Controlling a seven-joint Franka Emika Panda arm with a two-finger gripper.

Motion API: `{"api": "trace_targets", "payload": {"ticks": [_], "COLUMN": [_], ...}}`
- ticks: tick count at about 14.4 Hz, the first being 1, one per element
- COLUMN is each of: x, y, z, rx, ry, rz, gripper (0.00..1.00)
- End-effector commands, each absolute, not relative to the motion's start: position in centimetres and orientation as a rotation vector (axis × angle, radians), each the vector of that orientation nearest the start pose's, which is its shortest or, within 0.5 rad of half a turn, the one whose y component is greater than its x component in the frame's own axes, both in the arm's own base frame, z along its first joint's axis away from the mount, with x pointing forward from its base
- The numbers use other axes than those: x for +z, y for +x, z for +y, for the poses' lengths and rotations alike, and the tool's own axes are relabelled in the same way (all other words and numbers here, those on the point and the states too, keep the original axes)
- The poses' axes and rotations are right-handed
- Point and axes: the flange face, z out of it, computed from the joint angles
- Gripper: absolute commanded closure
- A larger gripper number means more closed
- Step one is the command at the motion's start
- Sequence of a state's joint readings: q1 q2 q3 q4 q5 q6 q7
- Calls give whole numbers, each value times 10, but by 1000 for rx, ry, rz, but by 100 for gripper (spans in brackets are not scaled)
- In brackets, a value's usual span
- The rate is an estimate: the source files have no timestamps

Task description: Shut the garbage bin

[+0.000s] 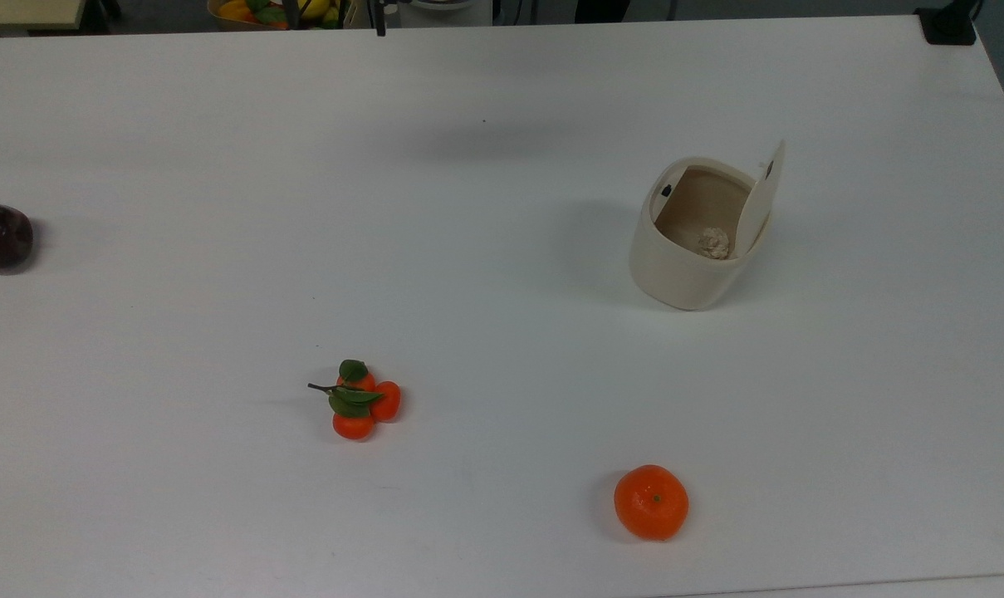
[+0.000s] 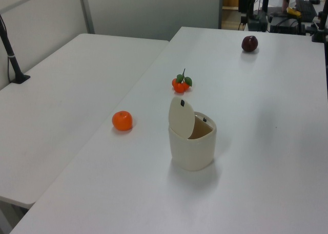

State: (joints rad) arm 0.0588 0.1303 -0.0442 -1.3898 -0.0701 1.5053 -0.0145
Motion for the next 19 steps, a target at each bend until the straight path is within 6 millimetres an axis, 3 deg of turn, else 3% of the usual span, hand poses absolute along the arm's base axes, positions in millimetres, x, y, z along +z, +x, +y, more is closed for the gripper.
{"api": "trace_targets", "payload": {"ticks": [1,14,16,19], "x": [631,626,622,619], "y": [578,583,586,597], "z": [0,7,20,61], "rx": [52,44,36,-65], "ry": [-3219,-3207,-3204,-3143], "rz": [-47,-64,-99,-186], "gripper": [100,100,100,100]}}
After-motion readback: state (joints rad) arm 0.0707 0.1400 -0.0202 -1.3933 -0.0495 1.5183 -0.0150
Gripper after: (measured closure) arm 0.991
